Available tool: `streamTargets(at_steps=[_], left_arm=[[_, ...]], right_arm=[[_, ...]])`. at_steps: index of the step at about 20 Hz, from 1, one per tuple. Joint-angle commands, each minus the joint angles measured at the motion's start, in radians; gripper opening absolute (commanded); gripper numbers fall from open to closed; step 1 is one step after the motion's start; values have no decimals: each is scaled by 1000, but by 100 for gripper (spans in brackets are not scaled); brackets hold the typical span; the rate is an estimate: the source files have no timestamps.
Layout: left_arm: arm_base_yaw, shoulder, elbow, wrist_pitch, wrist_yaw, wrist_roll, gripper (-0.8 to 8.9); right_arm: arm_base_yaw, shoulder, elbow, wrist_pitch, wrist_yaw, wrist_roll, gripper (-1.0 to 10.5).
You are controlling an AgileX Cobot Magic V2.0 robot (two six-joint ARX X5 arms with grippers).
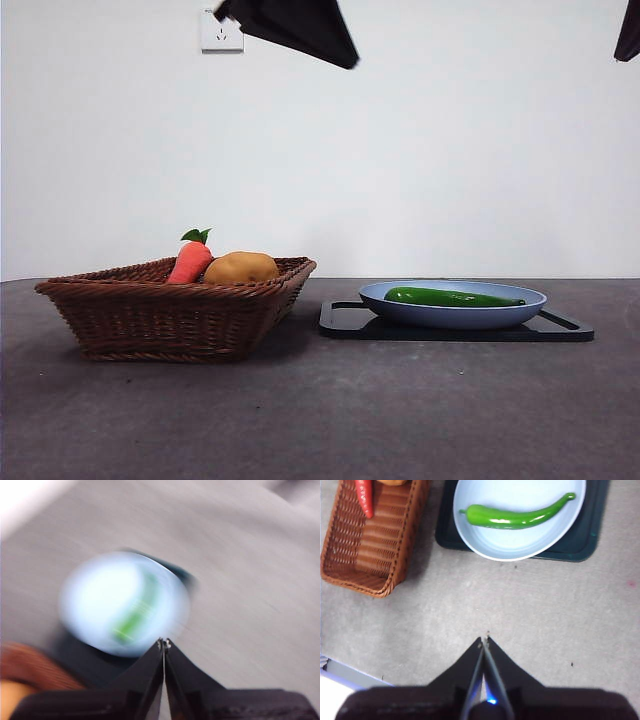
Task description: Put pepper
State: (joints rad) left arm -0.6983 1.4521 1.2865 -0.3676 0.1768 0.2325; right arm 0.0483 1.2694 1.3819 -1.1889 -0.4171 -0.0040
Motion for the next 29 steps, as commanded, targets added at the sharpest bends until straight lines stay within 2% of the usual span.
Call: streamTargets(at_steps=[1, 4, 10, 13, 16, 21, 29], left_arm=[[59, -25, 19, 111, -20, -14, 8], [175, -127, 19, 154, -21, -11, 8], [485, -391, -52, 159, -16, -2, 8], [642, -554, -241, 241, -16, -5, 8], [748, -718, -492, 345, -19, -5, 8], [826, -985, -866, 415, -20, -68, 8], [855, -1265, -1162, 418, -20, -130, 8]], right_arm=[[-15, 12, 19, 5, 1, 6, 11], [-46, 12, 19, 6, 1, 6, 10], [-108, 12, 19, 6, 1, 6, 10], [-133, 12, 19, 6, 1, 6, 10], [-150, 12, 19, 6, 2, 6, 10], [-185, 12, 19, 6, 4, 6, 10], [-236, 12, 19, 6, 4, 6, 10]])
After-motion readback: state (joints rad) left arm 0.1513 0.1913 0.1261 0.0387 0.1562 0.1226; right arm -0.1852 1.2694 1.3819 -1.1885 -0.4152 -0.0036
